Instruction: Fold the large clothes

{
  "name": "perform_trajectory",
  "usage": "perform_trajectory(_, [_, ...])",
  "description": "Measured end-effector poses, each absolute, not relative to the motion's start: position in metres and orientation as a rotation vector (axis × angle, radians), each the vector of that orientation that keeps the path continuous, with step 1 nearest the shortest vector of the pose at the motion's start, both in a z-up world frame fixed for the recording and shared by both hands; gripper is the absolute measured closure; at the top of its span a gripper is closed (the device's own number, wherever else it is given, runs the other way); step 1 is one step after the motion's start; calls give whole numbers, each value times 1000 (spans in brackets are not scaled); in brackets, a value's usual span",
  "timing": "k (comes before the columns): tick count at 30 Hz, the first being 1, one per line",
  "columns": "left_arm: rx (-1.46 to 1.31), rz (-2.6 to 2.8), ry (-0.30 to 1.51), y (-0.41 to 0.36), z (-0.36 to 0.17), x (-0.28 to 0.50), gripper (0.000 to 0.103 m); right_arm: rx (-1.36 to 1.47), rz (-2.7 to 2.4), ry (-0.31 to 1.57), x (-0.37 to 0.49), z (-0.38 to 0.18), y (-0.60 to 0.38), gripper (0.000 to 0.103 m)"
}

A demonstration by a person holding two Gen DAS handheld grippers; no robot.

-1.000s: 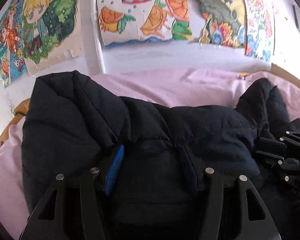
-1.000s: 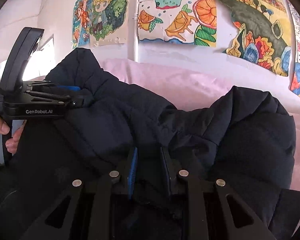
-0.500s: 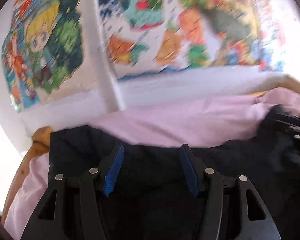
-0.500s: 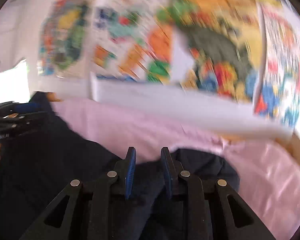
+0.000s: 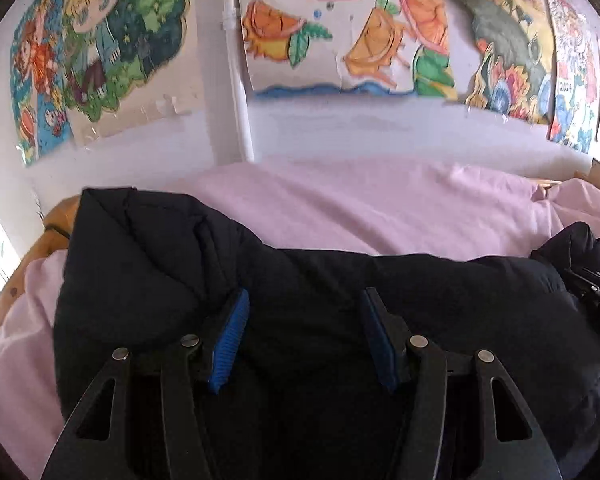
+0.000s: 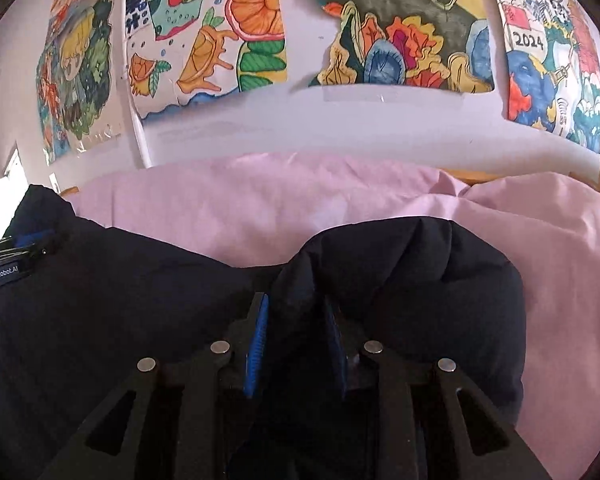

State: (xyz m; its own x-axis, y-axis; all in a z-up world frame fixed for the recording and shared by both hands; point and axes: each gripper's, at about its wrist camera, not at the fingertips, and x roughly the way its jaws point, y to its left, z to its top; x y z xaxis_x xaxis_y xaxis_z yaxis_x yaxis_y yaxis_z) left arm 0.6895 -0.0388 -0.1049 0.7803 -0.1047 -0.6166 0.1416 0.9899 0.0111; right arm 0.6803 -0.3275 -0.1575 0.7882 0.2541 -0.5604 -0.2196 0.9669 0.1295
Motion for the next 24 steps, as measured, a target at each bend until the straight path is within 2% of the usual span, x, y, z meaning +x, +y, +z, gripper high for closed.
perform_trajectory(3, [16,-190,589,-31,-86,670,50,86,274,550,663,-137,-335,76])
perform_trajectory(6, [12,-304,544,-38,-70,644,39,54,362,501,638,-116,-325,73])
perform_trajectory(8, [96,-367,554,-52,-70,625,37,14,433,503,622,-112,-314,49])
perform_trajectory(12, [335,-333,638,-79,-99,608,36,-160,467,561,598,-125,-283,40])
perform_trajectory(13, [336,-325,664,-79,-103,609,34,-179,458,582,598,-130,-280,34])
perform_trajectory(16, [212,-325,765,-67,-113,626,24,-108,459,688,611,-150,-285,25])
perform_trajectory(19, [159,-341,794,-61,-112,630,24,-85,469,719,615,-154,-287,22])
perform_trajectory(24, [101,-346,812,-55,-89,607,22,-79,457,736,593,-126,-293,21])
